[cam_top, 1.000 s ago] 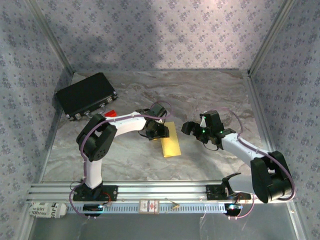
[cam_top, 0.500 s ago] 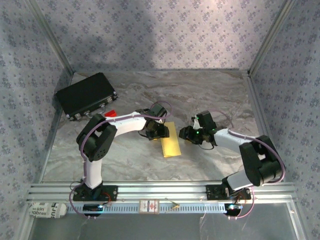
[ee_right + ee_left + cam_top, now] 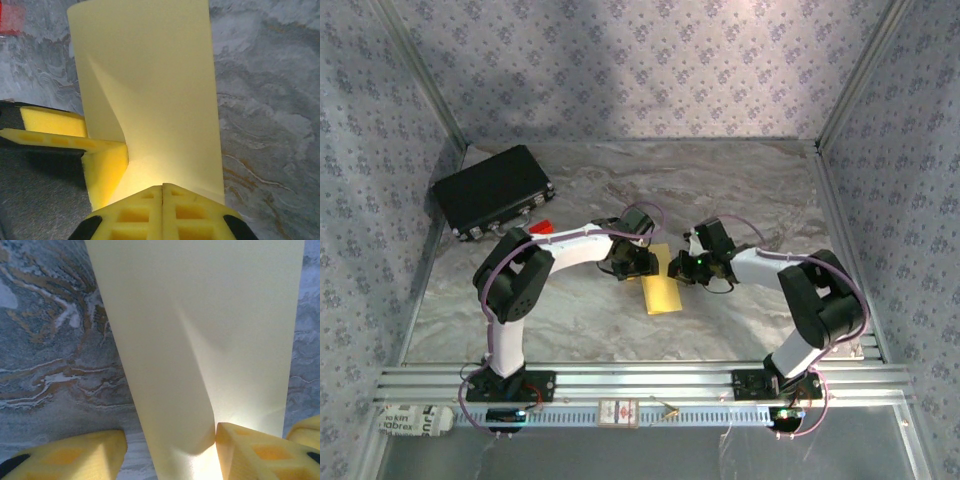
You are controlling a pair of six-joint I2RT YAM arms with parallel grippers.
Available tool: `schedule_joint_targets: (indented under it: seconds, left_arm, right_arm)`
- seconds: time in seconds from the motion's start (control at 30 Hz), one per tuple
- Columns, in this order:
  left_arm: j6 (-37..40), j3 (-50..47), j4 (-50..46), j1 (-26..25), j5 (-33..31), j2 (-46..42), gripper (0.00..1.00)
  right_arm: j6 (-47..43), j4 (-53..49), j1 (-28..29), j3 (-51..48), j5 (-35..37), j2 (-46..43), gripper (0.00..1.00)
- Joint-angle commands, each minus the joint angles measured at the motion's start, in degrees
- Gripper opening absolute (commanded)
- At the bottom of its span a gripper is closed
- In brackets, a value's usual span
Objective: Fold a paper plane with a square sheet of paper (pick it up from the middle)
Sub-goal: Hold the square sheet of paper at the center of the table.
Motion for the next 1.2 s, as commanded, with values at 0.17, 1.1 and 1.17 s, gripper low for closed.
schedule_joint_targets:
  seconds: [0.17, 1.1, 1.17]
  left_arm:
    - [1.13, -3.87, -1.44, -0.47, -4.08, 7.17, 0.55]
    - [-2.36, -10.24, 15.39, 1.61, 5.19, -14.92, 0.54]
    - [-4.37, -13.47, 22.09, 2.09, 9.16, -15.97, 0.41]
  right_arm:
    - [-0.94, 0.49, 0.86, 2.8, -1.69, 3.55, 0.02]
    - [-1.69, -8.71, 0.22, -0.49, 7.7, 7.18, 0.0]
    - [-1.5, -8.75, 0.22, -0.65, 7.9, 7.02, 0.0]
